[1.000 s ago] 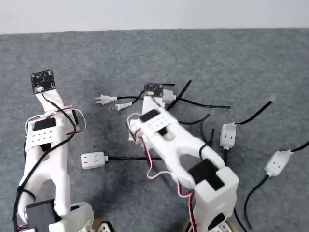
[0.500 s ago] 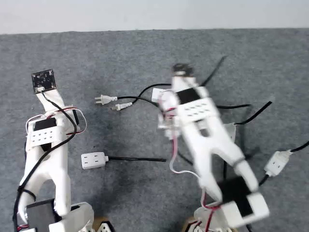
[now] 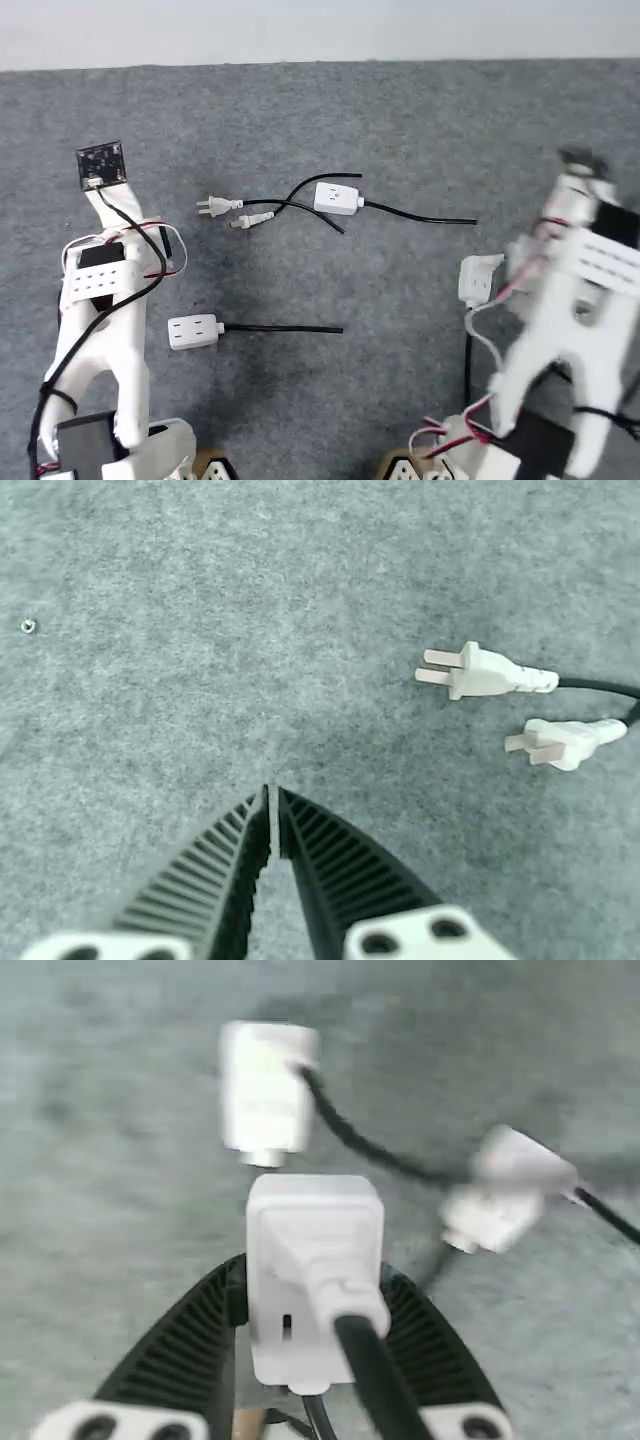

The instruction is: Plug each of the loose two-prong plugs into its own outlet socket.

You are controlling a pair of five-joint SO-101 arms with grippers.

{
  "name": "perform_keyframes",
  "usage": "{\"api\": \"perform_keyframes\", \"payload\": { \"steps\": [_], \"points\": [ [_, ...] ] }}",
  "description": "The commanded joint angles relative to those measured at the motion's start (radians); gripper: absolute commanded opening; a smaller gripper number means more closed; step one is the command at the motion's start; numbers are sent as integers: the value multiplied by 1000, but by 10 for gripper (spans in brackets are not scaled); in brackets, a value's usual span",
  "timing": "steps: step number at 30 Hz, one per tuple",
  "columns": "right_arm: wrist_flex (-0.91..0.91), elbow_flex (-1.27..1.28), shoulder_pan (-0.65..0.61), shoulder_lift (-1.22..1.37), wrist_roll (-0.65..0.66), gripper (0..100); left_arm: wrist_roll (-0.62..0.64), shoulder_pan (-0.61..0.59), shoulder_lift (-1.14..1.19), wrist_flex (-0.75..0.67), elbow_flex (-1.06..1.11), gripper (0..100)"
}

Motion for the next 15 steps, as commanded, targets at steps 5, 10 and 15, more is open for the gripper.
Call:
{"api": "perform_keyframes", "payload": {
  "steps": [5,10,15],
  "points": [
    [-334,264,205,-48,114,8,3,74,-32,-31,18,15],
    [-478,361,249,-48,167,23,3,84,-29,-31,18,16],
    [-421,347,232,-62,199,190,5,78,-35,-25,19,98]
  ]
}}
